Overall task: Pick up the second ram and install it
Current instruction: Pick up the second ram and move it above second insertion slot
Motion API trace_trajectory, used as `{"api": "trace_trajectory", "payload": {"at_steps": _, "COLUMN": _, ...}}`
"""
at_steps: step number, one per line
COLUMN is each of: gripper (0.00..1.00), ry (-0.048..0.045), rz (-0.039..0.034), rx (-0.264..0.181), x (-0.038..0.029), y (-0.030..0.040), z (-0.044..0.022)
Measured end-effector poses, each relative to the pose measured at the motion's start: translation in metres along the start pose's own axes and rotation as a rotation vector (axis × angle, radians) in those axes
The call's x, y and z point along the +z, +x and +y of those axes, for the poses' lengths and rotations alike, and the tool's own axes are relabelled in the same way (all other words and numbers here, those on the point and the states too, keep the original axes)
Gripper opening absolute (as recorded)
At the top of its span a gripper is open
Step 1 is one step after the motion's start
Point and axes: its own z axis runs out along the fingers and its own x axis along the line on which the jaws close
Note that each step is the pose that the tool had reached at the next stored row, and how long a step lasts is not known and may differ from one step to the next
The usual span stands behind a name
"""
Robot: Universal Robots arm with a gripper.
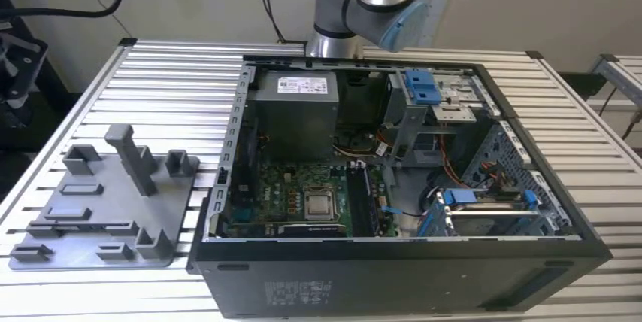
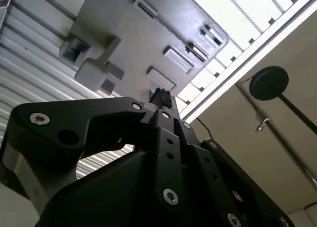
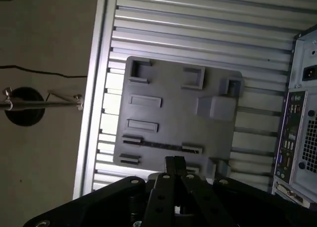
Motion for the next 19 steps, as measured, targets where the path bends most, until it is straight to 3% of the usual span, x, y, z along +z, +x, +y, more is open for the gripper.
{"api": "trace_trajectory", "payload": {"at_steps": 19, "gripper": 0.11, "ry": 0.0010, "rz": 0.0202, "rx": -0.314, "x": 0.0000, "y": 0.0001, "z": 0.0000}}
